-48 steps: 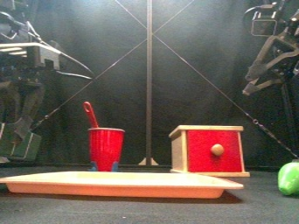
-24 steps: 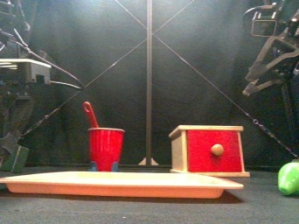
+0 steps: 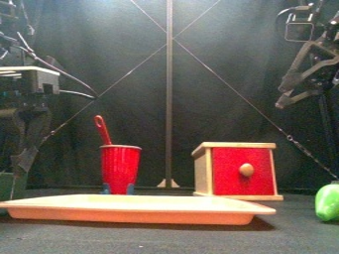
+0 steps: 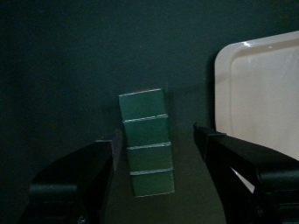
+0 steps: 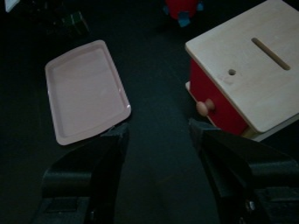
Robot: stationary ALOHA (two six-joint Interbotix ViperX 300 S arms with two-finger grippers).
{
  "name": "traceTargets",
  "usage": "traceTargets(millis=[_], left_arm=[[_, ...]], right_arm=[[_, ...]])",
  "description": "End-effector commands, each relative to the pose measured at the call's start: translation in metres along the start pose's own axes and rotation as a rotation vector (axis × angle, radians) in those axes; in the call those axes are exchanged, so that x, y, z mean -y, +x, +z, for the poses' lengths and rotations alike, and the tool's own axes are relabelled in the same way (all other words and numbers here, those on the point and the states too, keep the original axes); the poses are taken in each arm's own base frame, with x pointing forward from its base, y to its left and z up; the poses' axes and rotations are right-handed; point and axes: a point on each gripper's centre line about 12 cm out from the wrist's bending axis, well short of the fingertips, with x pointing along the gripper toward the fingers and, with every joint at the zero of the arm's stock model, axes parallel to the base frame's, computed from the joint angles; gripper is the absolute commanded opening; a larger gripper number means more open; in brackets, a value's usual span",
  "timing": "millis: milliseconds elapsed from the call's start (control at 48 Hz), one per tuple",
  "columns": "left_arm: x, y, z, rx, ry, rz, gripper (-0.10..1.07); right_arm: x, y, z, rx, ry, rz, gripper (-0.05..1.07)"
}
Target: Place sushi roll left of plate
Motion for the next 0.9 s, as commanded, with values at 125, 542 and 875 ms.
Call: traceTargets(millis=[125,542,875], left_arm=[[0.007,-0.012,0.005,0.003,-0.007,-0.048,0.97],[0.015,-0.024,0.014,0.039,0.018,-0.117,0.96],[0.03,-0.053,0.041,0.174,0.077,-0.296,0.96]], right_arm=[[-0.003,-0.001,0.005,0.009,0.006,0.008,0.9],[-0.002,0.0,0.003,0.004,0.009,0.003,0.9],[-0.002,0.0,0.002,-0.009,0.033,0.001,0.9]])
